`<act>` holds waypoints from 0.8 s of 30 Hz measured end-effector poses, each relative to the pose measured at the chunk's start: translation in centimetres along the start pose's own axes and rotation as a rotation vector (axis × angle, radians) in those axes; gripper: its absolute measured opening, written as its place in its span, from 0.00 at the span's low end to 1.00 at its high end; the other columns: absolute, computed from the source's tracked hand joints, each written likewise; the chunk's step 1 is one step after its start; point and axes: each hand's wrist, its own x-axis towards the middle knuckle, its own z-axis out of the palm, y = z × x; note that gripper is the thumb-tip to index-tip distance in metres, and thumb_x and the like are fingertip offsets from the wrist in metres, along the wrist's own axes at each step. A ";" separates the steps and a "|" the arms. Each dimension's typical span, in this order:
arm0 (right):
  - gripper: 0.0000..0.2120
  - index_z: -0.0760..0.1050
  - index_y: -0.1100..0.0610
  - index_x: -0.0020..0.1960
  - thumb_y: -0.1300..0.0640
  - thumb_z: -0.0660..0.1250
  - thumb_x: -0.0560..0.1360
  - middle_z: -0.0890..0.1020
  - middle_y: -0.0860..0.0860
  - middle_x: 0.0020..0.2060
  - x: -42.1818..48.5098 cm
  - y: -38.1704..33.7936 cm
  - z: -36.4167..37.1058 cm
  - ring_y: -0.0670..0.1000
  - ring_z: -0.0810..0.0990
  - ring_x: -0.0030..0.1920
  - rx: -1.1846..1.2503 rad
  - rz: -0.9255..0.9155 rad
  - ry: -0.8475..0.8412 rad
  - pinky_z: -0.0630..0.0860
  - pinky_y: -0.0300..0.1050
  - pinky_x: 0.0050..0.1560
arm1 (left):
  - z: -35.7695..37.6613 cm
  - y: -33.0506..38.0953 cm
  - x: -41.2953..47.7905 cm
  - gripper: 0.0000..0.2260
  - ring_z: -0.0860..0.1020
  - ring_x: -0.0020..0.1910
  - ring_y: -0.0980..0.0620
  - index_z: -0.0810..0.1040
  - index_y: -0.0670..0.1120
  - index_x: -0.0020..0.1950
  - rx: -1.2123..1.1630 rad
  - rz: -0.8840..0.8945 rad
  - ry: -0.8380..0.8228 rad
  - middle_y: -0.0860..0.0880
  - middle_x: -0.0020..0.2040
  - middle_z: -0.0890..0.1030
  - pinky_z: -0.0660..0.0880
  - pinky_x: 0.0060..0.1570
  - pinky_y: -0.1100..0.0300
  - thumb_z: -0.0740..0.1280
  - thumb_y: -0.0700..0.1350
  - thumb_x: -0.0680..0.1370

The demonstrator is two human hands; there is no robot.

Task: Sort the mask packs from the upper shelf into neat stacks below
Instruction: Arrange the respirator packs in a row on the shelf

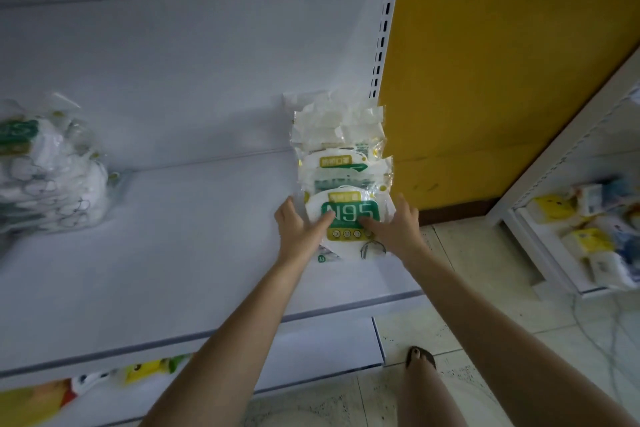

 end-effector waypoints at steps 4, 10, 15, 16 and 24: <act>0.25 0.70 0.59 0.65 0.52 0.70 0.72 0.75 0.56 0.58 -1.2 0.8 0.7 0.55 0.75 0.56 -0.069 -0.119 0.106 0.74 0.48 0.50 | 0.4 -1.8 -1.3 0.19 0.77 0.52 0.45 0.73 0.43 0.52 0.031 0.119 0.083 0.43 0.54 0.77 0.76 0.51 0.49 0.75 0.47 0.67; 0.23 0.69 0.56 0.67 0.55 0.68 0.75 0.74 0.52 0.58 -0.3 -0.4 0.5 0.51 0.74 0.55 0.031 -0.229 0.132 0.76 0.49 0.51 | 0.2 -0.2 0.8 0.20 0.76 0.53 0.46 0.70 0.40 0.59 0.020 0.204 0.106 0.43 0.57 0.74 0.77 0.52 0.52 0.72 0.38 0.71; 0.22 0.67 0.56 0.69 0.58 0.66 0.75 0.73 0.57 0.62 2.0 -0.4 1.0 0.56 0.76 0.57 0.093 -0.118 0.104 0.78 0.54 0.55 | 0.9 0.8 1.1 0.18 0.75 0.45 0.50 0.61 0.45 0.54 0.040 0.090 -0.033 0.52 0.46 0.72 0.73 0.42 0.58 0.70 0.41 0.74; 0.23 0.66 0.56 0.69 0.59 0.65 0.75 0.72 0.58 0.62 2.0 -0.6 0.9 0.56 0.76 0.57 0.101 -0.101 0.113 0.78 0.54 0.55 | 1.1 0.9 1.1 0.18 0.75 0.45 0.50 0.60 0.45 0.54 0.045 0.102 -0.037 0.53 0.45 0.71 0.72 0.41 0.59 0.70 0.41 0.74; 0.32 0.56 0.64 0.73 0.55 0.64 0.75 0.59 0.64 0.71 -3.8 -2.7 1.8 0.62 0.59 0.70 -0.044 -0.539 0.541 0.65 0.56 0.67 | -3.6 0.6 0.0 0.24 0.69 0.63 0.50 0.60 0.42 0.71 -0.084 0.109 0.145 0.46 0.67 0.68 0.66 0.55 0.64 0.65 0.43 0.78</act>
